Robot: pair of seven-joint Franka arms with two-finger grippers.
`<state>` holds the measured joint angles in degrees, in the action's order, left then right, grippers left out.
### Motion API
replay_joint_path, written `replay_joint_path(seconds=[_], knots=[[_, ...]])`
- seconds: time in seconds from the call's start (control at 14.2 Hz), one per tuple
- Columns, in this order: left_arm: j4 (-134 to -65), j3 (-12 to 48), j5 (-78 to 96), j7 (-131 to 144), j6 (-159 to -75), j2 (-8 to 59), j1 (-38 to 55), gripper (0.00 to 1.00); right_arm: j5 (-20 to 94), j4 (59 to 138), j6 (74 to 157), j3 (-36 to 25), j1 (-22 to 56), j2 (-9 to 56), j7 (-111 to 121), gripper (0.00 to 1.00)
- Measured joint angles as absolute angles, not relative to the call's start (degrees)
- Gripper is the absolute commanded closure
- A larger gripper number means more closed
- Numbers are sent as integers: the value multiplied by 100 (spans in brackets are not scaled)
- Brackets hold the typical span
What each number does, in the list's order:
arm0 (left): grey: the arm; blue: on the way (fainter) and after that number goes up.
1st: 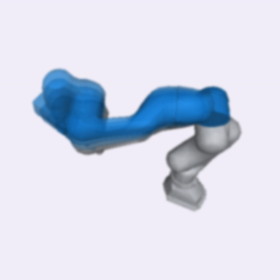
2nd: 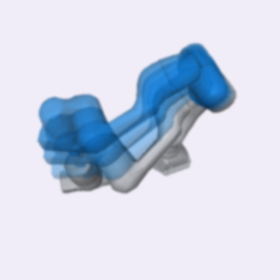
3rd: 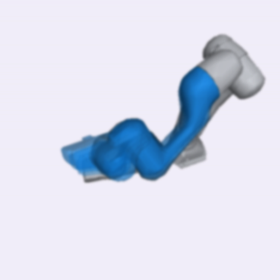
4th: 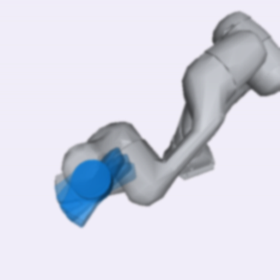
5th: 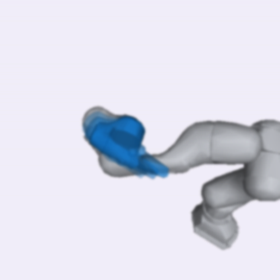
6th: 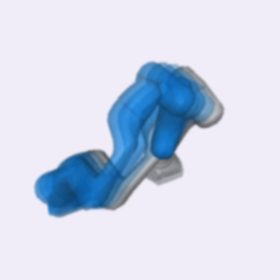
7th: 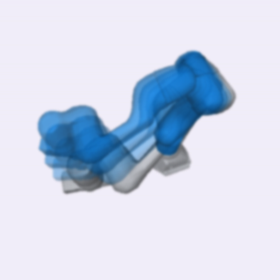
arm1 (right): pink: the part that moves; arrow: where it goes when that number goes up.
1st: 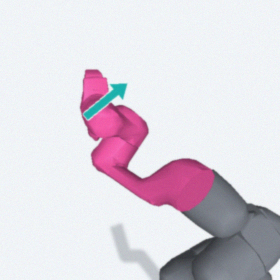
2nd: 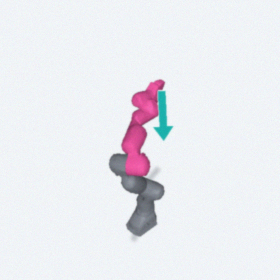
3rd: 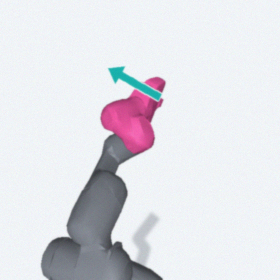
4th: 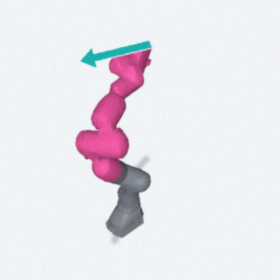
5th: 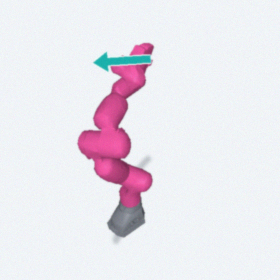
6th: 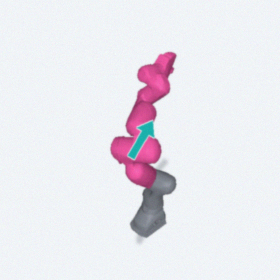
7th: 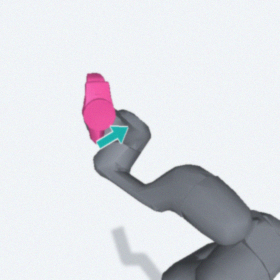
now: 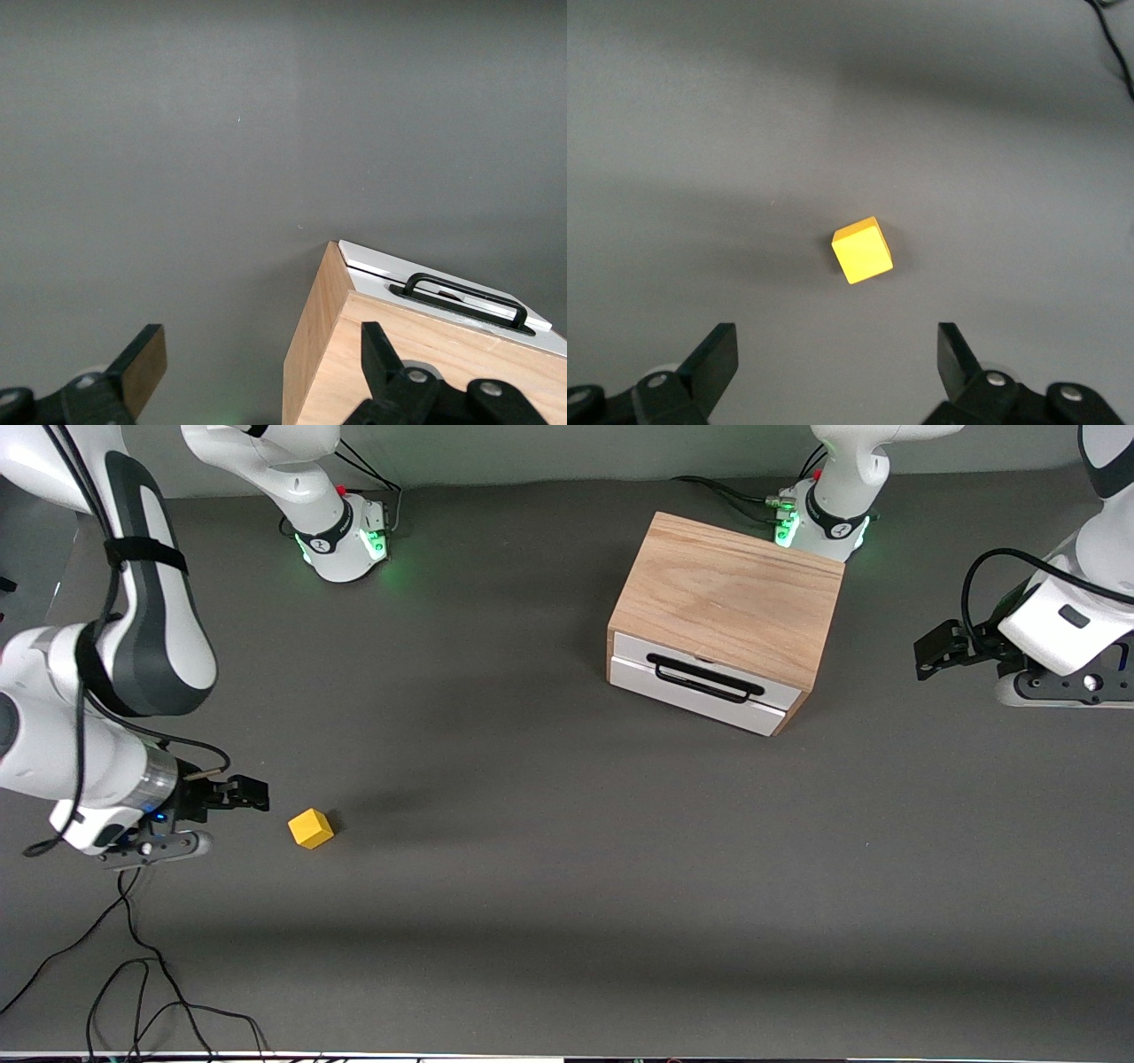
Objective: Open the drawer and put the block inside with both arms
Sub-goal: 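Reach the right gripper to the yellow cube while the left gripper reaches the drawer, then lower the right gripper around the cube while the left gripper hooks the handle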
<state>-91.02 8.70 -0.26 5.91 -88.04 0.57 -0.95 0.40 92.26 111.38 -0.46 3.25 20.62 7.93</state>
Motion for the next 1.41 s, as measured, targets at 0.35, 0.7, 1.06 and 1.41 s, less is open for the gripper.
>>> replay_joint_path(seconds=[0.35, 0.7, 1.06, 1.41], knots=[[-9157, 927, 3, 1422, -8823, 116, 63, 2, 41, 9488, 11728, -78, 299, 2219, 1231, 0], [-9198, 954, 9, 2983, -8852, 475, 664, 2, 96, 9962, 12041, -121, 158, 2298, 1785, 0], [-9253, 960, 56, 5165, -8891, 1075, 1194, 2, 252, 10104, 12543, -117, 48, 2593, 1852, 0], [-9251, 966, 145, 6613, -9049, 1641, 1538, 2, 254, 10123, 12920, -92, 112, 2937, 1948, 0]])
